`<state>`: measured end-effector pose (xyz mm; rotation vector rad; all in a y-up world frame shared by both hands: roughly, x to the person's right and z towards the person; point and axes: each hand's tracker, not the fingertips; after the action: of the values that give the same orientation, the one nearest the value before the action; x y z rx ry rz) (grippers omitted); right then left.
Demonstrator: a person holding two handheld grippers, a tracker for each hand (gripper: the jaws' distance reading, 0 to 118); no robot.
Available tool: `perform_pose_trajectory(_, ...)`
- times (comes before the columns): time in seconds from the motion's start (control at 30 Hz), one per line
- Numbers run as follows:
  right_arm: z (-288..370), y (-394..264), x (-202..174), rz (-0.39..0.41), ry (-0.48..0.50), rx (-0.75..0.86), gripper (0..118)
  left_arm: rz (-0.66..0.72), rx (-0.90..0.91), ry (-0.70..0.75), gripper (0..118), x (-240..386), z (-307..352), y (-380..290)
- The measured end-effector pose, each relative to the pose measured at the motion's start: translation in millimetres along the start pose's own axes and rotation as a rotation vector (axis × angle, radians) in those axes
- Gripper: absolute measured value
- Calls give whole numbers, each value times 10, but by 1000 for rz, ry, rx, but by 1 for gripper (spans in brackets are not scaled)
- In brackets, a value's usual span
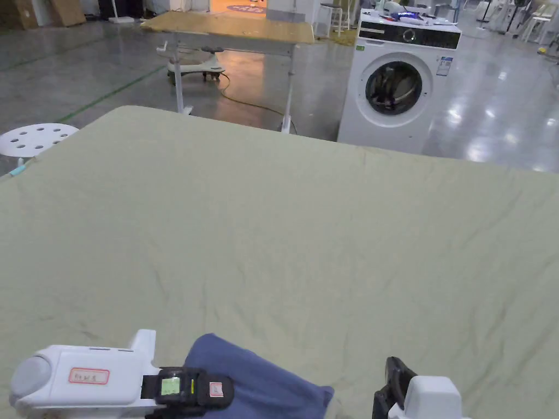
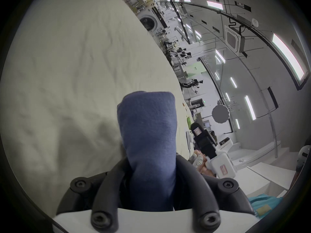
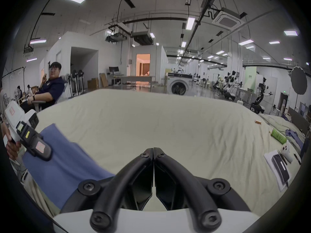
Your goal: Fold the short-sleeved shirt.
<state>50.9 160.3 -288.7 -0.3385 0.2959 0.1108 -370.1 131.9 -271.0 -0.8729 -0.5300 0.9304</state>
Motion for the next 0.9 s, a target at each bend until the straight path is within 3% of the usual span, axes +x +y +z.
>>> perform_pose_trajectory(0.2, -202, 458, 233, -48, -30, 63, 0, -49, 69, 122, 19, -54, 963, 486)
perform_pose_trajectory(0.4, -250, 757, 383, -38, -67, 122, 0, -86, 106, 314, 19, -194, 2001, 1071)
perform_pose_trajectory(0.6, -226, 809, 512, -37, -97, 138, 0, -35, 136, 494, 19, -301, 2722, 1362)
perform_pose_trajectory(0.7, -216, 752, 565, -50, -108, 121, 0, 9, 121, 582, 19, 45, 2515, 1165)
perform_pose_trajectory(0.9, -234, 624, 609, -57, -117, 85, 0, 80, 103, 732, 21, -299, 2474, 1120)
